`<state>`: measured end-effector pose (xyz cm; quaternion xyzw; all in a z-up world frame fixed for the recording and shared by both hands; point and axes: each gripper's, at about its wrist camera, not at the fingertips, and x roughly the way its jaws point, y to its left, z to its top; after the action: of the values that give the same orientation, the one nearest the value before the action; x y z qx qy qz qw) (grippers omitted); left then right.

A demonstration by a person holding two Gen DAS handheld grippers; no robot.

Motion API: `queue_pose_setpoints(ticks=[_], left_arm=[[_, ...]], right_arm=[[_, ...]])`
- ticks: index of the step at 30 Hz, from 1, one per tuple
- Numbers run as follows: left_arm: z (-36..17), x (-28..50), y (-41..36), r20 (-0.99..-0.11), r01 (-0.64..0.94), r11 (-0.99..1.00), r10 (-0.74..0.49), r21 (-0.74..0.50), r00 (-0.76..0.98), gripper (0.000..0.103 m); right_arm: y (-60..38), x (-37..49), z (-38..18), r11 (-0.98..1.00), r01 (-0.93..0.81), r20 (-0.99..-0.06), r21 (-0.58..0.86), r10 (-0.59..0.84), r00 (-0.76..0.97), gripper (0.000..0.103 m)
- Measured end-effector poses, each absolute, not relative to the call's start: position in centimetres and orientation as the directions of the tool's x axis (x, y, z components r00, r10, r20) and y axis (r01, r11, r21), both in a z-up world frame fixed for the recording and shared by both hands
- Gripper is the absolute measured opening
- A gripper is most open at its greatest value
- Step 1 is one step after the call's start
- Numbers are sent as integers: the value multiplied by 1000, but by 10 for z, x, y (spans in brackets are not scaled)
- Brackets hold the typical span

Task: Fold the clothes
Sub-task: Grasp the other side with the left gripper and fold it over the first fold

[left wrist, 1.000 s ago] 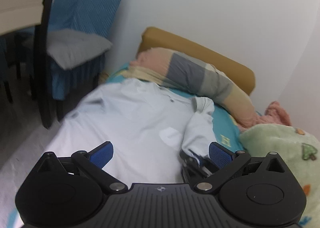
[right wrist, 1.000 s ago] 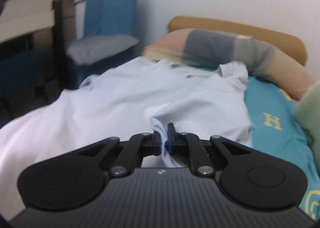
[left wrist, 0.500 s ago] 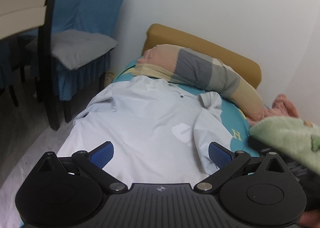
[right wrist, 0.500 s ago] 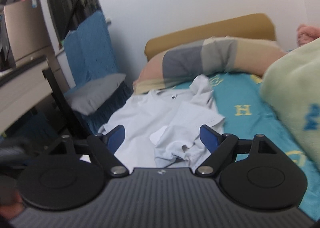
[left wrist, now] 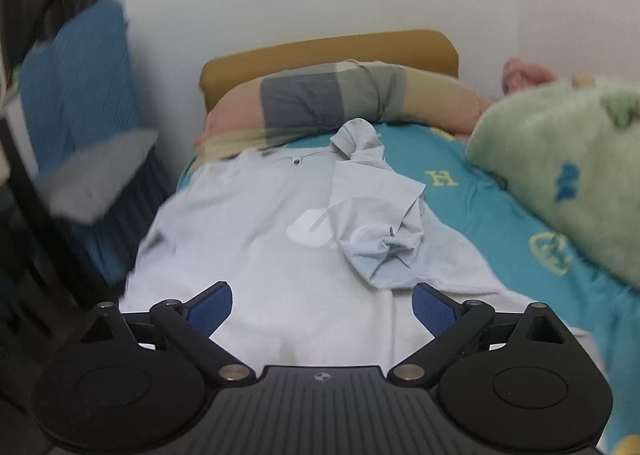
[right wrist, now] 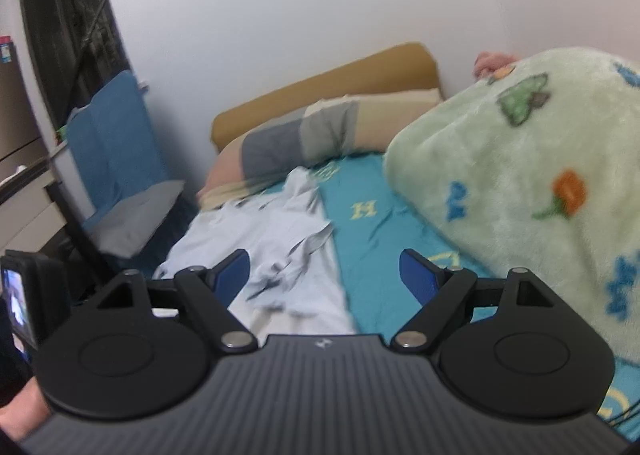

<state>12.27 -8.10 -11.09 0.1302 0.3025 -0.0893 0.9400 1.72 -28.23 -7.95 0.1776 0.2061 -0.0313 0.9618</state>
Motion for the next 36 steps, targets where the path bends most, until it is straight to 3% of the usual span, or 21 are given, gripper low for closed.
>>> queue_pose_setpoints(ticks=[6,9,14,15,16,18,19,23,28,32,36], left_arm=[[-139,181,-134,-568,325,905,-120,274,814,92],[-162,204,-174,-538,372,825,-99,426,837,89],[-198,244,-212,-536,435,726,-108,533,837,71],[-202,252,-214,-534,434,727,-109,532,838,58],[-201,259,-213,-536,427,746,-112,511,837,39],[-191,271,-202,-550,388,822,-110,418,828,12],[-183,274,-193,-557,375,855,-127,357,821,9],[-145,274,-148,-527,351,929,-242,115,815,5],[-100,299,-68,-443,290,909,-401,-299,801,4],[-84,333,-15,-440,125,920,-293,-371,849,3],[-112,370,25,-562,-94,944,-107,-317,820,3]], right_arm=[[-310,44,-105,919,202,-437,337,-37,899,83],[-328,60,-125,897,242,-468,369,-45,883,83],[-349,87,-157,863,300,-521,407,-50,852,83],[-350,91,-162,859,305,-529,411,-48,847,83],[-351,95,-166,857,307,-535,415,-42,843,83],[-351,100,-175,854,305,-547,422,-29,836,83],[-350,103,-178,854,303,-553,423,-22,833,83],[-346,109,-184,859,294,-566,419,-6,824,83],[-341,104,-177,873,293,-553,389,-33,832,83],[-340,101,-173,876,307,-552,371,-58,832,83],[-338,102,-173,880,315,-554,355,-73,829,83]])
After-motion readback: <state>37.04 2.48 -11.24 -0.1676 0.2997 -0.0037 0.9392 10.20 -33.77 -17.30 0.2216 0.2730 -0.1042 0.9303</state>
